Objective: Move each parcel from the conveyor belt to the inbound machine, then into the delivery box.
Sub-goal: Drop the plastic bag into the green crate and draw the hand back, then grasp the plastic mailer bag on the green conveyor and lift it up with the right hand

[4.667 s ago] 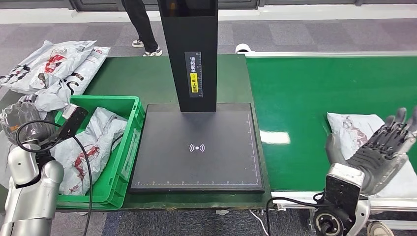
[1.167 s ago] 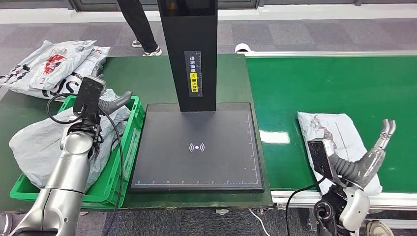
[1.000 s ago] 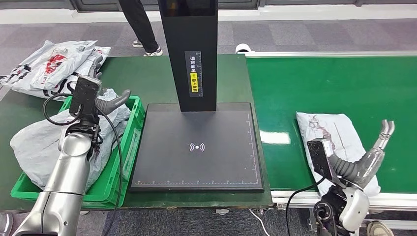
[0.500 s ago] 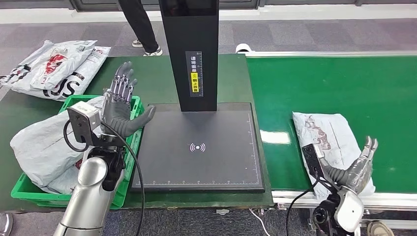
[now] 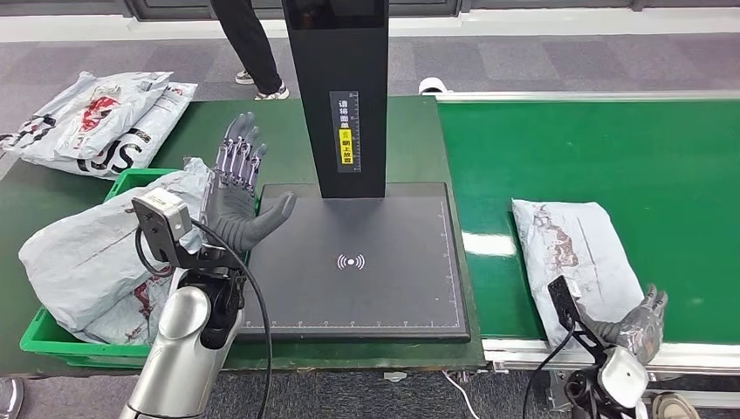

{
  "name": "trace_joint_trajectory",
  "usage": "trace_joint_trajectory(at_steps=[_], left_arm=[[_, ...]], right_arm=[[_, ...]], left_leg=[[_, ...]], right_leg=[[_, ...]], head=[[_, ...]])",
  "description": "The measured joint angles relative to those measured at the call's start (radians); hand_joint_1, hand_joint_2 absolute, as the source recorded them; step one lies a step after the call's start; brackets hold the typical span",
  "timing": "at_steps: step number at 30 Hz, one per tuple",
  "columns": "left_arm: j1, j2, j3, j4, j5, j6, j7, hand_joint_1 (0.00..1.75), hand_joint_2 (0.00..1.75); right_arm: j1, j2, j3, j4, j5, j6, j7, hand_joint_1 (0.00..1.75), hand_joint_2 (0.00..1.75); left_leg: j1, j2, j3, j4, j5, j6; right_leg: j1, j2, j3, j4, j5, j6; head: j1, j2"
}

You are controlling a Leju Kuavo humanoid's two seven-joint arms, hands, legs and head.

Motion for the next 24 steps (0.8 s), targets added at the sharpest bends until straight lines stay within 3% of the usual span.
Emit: trace_joint_trajectory(at_steps=[11,15,24], left_arm=[[0.020,-0.007,0.000,-0.011,-0.023,-0.006,-0.010,0.00,1.75],[0.036,-0.006,0.000,-0.023,-0.039,-0.006,-0.021,0.00,1.75],[0.038,-0.005,0.001,-0.032,-0.045,-0.006,-0.025,0.00,1.75]], right_arm=[[-0.086,-0.061,-0.058,0.257,-0.015,-0.007,-0.034,0.01,1.75],[-0.134,-0.079,-0.068,0.353,-0.017,-0.031,-0.048,1.75,1.75],[-0.180,-0.084,-0.070,0.433,-0.017,-0.053,-0.070,1.75,1.75]], left_leg=[[0.000,0.000,0.000,0.000,0.000,0.000],[0.000,-0.001,0.000,0.000,0.000,0.000],[0.000,-0.001,0.000,0.000,0.000,0.001]], right_leg=[[0.000,0.000,0.000,0.000,0.000,0.000],[0.000,0.000,0.001,0.000,0.000,0.000],[0.000,0.000,0.001,0.000,0.000,0.000]], head=[[0.000,0.000],[0.000,0.000],[0.000,0.000]])
